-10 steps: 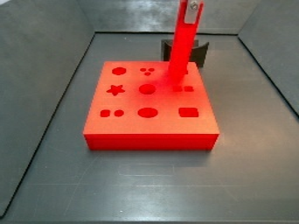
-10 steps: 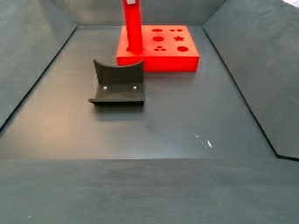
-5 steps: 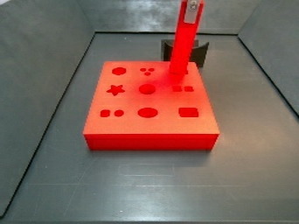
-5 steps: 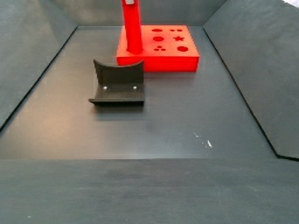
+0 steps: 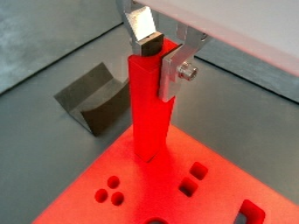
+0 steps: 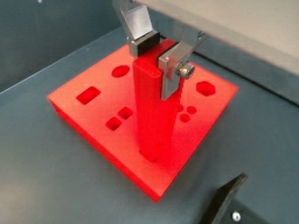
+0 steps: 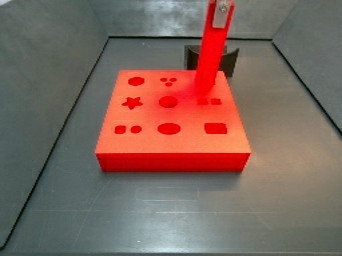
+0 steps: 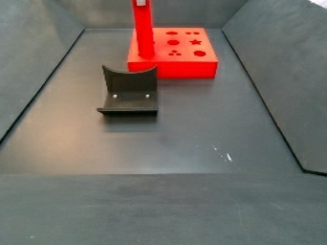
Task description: Insert the arch object.
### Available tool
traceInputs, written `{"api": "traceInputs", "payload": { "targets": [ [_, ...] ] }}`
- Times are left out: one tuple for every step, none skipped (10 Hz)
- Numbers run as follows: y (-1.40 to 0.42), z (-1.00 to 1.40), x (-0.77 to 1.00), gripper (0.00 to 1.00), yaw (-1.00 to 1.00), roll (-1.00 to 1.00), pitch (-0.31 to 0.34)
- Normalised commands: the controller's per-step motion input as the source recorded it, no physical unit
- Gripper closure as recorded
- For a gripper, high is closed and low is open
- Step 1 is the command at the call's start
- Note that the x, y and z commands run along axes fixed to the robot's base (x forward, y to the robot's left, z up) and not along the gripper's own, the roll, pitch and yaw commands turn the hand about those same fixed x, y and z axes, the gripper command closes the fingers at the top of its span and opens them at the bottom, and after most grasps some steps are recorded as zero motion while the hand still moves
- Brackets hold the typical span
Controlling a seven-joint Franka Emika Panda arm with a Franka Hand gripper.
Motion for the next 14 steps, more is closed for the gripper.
{"api": "traceInputs", "payload": {
  "targets": [
    [0.03,0.0,0.05,1.0,0.31,-0.22,-0.084],
    [0.02,-0.13,0.0,1.0,0.25,-0.11,-0.08],
    [0.06,-0.2,0.0,1.0,0.27,-0.12,-0.087],
    [0.05,-0.15,0.0,1.0,0.36,-0.06,-0.067],
    [0.0,-0.13,0.0,1.0,0.27,0.0,-0.051],
    [-0.01,0.0,0.0,1.0,0.02,0.0,-0.013],
    [0.0,-0.05,0.0,1.0,0.0,0.0,0.0],
    [-0.04,-0.52,0.0,1.0,-0.15,0.02,-0.091],
    [-0.05,-0.66,0.0,1.0,-0.27,0.11,-0.1],
    [-0.02,-0.59,0.0,1.0,-0.31,0.11,-0.089],
    [0.0,-0.63,0.0,1.0,-0.3,0.11,-0.114],
    [0.0,-0.76,0.0,1.0,-0.35,0.09,-0.173],
    [0.0,-0.75,0.0,1.0,-0.33,0.07,-0.19],
    [0.0,-0.73,0.0,1.0,-0.29,0.06,-0.199]
  ]
}}
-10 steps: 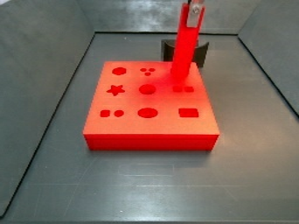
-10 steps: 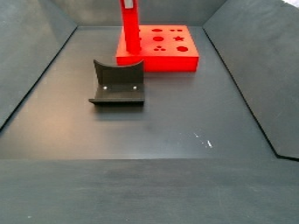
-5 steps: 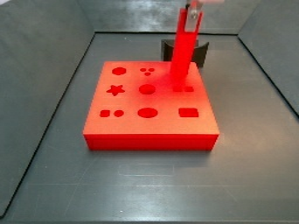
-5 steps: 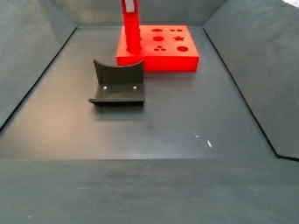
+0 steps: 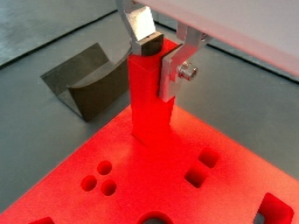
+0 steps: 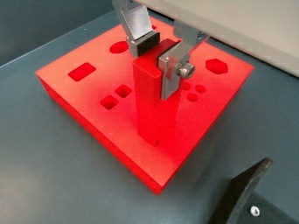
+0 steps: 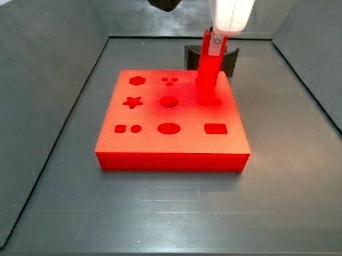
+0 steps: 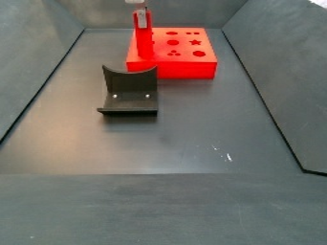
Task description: Insert the arch object.
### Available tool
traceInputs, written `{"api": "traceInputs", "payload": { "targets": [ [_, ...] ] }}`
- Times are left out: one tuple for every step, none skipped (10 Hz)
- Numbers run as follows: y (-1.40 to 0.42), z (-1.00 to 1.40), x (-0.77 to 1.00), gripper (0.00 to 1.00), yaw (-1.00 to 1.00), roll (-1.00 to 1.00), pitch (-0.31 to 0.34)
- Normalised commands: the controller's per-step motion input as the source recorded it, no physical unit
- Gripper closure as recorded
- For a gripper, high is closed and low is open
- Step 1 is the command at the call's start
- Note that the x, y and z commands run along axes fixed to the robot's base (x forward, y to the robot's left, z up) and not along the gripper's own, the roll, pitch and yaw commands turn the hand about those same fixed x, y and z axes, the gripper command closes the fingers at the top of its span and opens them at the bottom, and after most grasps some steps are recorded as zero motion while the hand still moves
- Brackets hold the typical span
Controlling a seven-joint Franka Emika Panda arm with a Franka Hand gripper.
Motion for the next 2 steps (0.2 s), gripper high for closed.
{"api": "traceInputs", "payload": {
  "targets": [
    [0.0,-0.03,0.0,1.0,0.0,0.0,0.0],
    [0.0,0.0,0.0,1.0,0.0,0.0,0.0]
  ]
}}
